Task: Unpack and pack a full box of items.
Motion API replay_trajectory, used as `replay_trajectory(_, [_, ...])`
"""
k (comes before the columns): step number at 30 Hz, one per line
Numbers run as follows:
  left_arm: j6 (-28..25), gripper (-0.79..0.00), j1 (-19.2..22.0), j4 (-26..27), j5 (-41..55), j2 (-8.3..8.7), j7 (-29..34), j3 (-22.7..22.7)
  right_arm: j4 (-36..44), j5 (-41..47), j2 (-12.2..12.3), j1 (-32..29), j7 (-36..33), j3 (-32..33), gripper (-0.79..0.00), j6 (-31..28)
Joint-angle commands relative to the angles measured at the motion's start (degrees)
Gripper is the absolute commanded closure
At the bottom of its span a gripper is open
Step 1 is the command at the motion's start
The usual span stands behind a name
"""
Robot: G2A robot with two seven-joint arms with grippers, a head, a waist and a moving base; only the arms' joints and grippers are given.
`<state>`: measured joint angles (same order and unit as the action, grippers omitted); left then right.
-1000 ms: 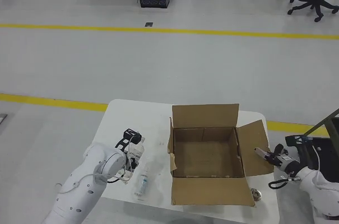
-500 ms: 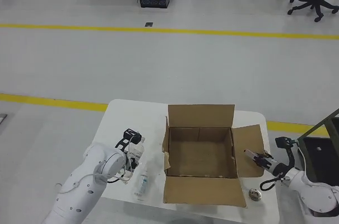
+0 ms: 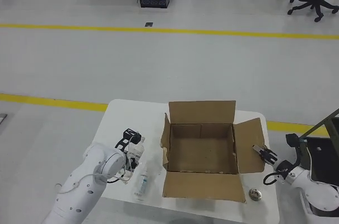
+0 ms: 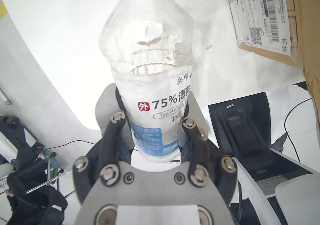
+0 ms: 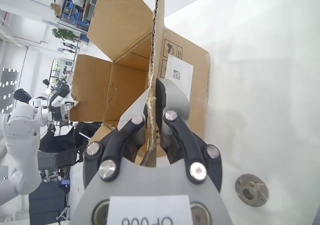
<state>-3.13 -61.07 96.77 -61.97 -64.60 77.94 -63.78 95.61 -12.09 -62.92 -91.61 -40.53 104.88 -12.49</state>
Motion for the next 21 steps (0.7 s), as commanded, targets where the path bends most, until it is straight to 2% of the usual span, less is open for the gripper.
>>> replay_trajectory(1, [0.17,0.000,0.68,0.57,1.42,-0.05,-0.71,-0.69,0.04,0.11,-0.06,0.01,1.23,-0.28,0.000,1.49])
replay_trajectory(5, [0.26,0.000,2.77,1.73,9.18,-0.33,0.20,-2.32,0.69,0.77,-0.26,0.34,4.36,-1.06,0.000,3.43])
replay_trajectory(11, [-0.66,0.000,5.25,5.22,13.81,-0.50,1.80,-2.23,2.19,0.40,-0.15,0.74,4.23,-1.86,0.000,3.45])
replay_trajectory(16, [0.04,0.000,7.98,6.52,22.67,-0.78,3.77,-2.98,2.42,-2.57,0.16,0.52,3.07,-2.10,0.000,2.74])
replay_trajectory(21, [-0.38,0.000,10.20,7.94,26.14,-0.88,4.48,-2.23,2.33,-2.11,0.26,0.01,3.02,-2.13,0.000,2.44])
